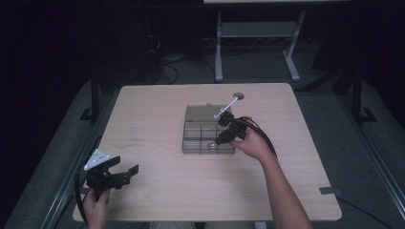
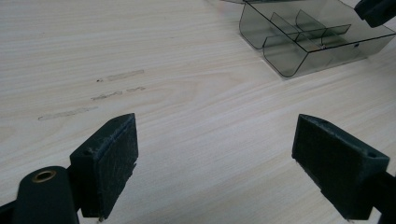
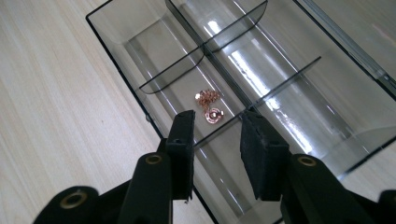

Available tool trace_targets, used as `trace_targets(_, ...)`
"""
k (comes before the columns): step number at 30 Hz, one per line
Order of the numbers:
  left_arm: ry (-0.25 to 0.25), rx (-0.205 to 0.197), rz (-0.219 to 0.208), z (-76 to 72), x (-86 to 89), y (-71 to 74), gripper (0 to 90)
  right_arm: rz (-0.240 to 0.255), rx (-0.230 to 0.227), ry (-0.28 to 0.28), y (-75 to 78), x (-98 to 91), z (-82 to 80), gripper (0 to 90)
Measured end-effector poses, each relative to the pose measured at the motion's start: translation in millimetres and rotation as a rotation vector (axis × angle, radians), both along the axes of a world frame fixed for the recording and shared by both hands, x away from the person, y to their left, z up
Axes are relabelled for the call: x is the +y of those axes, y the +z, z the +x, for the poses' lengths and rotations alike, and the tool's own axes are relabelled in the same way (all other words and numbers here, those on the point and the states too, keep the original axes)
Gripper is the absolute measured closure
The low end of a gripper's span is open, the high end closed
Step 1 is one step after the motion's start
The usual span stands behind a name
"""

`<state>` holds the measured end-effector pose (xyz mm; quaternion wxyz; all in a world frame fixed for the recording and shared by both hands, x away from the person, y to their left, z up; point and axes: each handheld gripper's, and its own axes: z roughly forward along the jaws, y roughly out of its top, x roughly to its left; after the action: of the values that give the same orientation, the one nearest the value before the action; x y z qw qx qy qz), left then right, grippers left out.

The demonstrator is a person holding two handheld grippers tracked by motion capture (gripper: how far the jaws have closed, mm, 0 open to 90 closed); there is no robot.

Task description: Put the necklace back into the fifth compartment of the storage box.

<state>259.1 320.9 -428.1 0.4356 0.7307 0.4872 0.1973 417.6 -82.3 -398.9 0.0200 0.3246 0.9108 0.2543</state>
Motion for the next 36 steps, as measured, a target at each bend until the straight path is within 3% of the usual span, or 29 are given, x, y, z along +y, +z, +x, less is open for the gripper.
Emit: trace_targets(36,0.001,0.002,0.004,-0.4,-0.5,0.1,14.0,0.02,-0.021,-0.018,16.6,-30.5,-25.4,54.1)
